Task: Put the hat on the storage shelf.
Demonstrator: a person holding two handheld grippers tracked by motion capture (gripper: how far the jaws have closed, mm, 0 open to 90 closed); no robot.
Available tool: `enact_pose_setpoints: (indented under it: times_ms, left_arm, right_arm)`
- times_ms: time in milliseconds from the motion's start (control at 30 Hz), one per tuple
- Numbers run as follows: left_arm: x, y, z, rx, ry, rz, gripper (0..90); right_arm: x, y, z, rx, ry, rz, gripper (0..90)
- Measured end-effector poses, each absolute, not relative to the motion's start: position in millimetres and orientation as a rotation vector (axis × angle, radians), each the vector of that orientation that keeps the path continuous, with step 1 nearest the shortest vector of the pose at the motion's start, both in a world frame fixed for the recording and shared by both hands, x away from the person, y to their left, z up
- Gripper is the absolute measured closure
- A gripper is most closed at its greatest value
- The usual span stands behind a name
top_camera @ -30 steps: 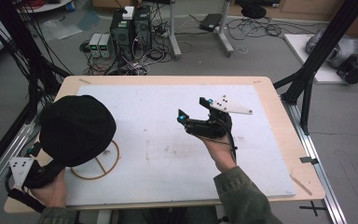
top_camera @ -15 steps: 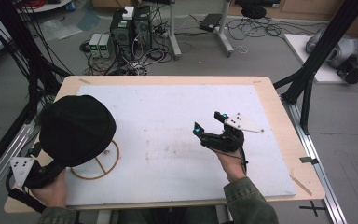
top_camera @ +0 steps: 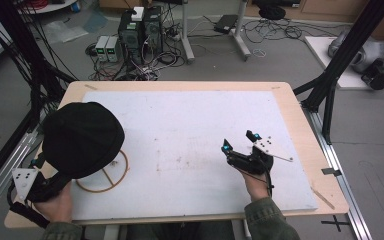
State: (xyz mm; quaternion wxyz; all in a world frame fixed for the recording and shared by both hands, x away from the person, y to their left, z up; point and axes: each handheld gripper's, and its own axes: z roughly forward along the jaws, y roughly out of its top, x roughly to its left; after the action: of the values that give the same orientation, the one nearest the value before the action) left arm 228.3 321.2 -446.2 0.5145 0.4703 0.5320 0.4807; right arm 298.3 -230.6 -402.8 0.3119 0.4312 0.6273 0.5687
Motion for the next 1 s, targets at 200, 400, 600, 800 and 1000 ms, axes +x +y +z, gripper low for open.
enact_pose_setpoints:
  times_ms: [200,400,600,800,1000]
  left_arm:
    - [229,320,-446,1.136,1.274,1.158,17.1]
    - [229,320,-446,1.134,1.274,1.157,17.1]
    - [229,320,-446,1.132,1.274,1.155,17.1]
    - [229,320,-446,1.134,1.272,1.152,17.1]
    - [229,320,-446,1.132,1.275,1.154,17.1]
  right_arm:
    - [297,-252,-413,1.18,1.539,1.438,11.1]
    - [299,-270,-423,1.205,1.511,1.376,11.1]
    - [296,-284,-428,1.24,1.44,1.303,11.1]
    - [295,-297,-431,1.276,1.378,1.284,11.1]
    - [294,-301,-432,1.286,1.354,1.281,11.1]
